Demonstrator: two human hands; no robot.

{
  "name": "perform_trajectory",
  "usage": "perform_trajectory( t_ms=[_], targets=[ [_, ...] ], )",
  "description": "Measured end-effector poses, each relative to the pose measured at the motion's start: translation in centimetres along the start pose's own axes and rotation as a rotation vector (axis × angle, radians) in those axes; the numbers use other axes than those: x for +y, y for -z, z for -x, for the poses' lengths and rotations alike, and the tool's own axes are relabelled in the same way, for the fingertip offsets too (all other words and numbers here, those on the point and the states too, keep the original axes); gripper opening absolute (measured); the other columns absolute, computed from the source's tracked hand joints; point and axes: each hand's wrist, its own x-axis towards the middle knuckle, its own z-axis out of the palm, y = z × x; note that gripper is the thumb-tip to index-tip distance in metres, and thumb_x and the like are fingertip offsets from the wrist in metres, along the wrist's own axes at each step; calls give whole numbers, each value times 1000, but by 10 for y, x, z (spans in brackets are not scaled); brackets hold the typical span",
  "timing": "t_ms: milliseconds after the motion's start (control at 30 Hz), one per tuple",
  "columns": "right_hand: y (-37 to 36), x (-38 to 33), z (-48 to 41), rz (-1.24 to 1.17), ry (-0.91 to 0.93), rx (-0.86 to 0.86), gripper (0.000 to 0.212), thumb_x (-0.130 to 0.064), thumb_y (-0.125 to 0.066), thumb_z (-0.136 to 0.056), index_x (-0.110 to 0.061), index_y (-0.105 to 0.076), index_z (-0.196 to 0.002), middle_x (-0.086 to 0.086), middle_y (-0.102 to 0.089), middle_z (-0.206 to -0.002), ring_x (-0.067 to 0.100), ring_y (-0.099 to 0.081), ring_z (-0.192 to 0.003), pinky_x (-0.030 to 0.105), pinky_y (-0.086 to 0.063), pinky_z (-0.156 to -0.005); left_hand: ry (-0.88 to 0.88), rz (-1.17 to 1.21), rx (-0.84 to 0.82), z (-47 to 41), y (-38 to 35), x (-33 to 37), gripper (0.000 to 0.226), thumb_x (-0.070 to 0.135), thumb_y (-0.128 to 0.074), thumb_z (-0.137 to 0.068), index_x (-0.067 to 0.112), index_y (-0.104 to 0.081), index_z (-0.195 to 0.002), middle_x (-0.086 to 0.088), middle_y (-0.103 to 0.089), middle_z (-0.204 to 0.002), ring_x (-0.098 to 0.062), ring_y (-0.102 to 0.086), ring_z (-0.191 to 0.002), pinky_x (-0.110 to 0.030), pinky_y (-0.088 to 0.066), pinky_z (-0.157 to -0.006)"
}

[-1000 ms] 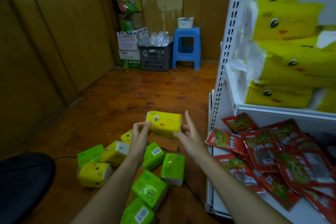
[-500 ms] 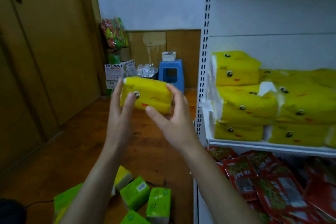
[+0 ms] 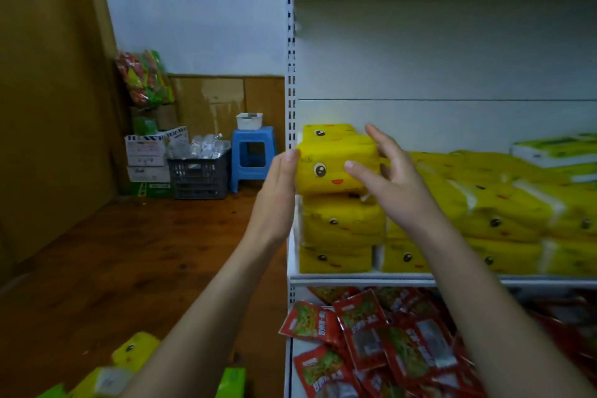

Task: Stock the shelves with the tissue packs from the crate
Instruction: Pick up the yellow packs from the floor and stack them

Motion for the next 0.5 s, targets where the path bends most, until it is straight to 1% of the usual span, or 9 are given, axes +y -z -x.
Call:
perform_trajectory(
  t_ms=[33,100,167,267,300,367,433,500],
  targets=[
    [2,3,2,30,-22,-6,65,-37,-65,-83,-38,-33,-140,0,-32,-142,12,-33,-132,30,-30,-111,9,-16,11,1,-4,-2,68,73,-22,-77,35,-47,-126,2,-58,-126,-17,-54,-117,-44,-43,-100],
    [5,6,6,107,-38,-13,66,-37,-64,-83,-37,-32,-140,3,-30,-140,13,-33,-131,21,-29,-102,-4,-62,27,6,-11,-3,78,75,-20,-77,28,-43,-135,1,-54,-132,-18,-49,-123,-43,-40,-103],
    [9,7,9,159,-31,-12,66,-37,-64,-83,-35,-33,-141,2,-29,-137,12,-33,-129,16,-29,-93,-37,-99,34,11,-14,-4,79,79,-22,-77,29,-41,-135,3,-51,-134,-15,-47,-125,-41,-39,-104],
    [12,7,14,197,-1,-9,66,-39,-65,-81,-34,-35,-140,-2,-30,-133,8,-34,-125,9,-26,-86,-78,-166,48,16,-17,-7,78,78,-18,-71,35,-44,-131,10,-50,-130,-8,-47,-121,-39,-41,-103],
    [13,7,14,201,4,-4,67,-39,-66,-80,-33,-35,-139,-2,-30,-133,7,-34,-125,9,-25,-86,-90,-175,62,16,-18,-7,75,76,-18,-71,36,-44,-129,12,-50,-126,-6,-47,-120,-38,-41,-102],
    [14,7,15,198,8,5,68,-40,-66,-80,-32,-34,-140,-3,-30,-134,7,-34,-125,13,-27,-88,-95,-159,98,15,-21,-7,67,75,-20,-74,38,-45,-125,15,-49,-120,-4,-46,-119,-35,-42,-102],
    [12,8,14,232,5,3,71,-42,-65,-80,-30,-32,-141,-3,-29,-136,9,-35,-126,14,-28,-90,-86,-152,125,11,-24,-8,62,71,-23,-83,34,-46,-127,13,-48,-120,-4,-45,-118,-31,-40,-101],
    [7,11,16,313,-10,-24,76,-47,-64,-80,-29,-27,-144,-4,-25,-140,10,-34,-128,17,-30,-91,-66,-174,140,7,-28,-11,63,66,-22,-87,28,-44,-132,11,-44,-120,-4,-42,-115,-22,-38,-95]
  ],
)
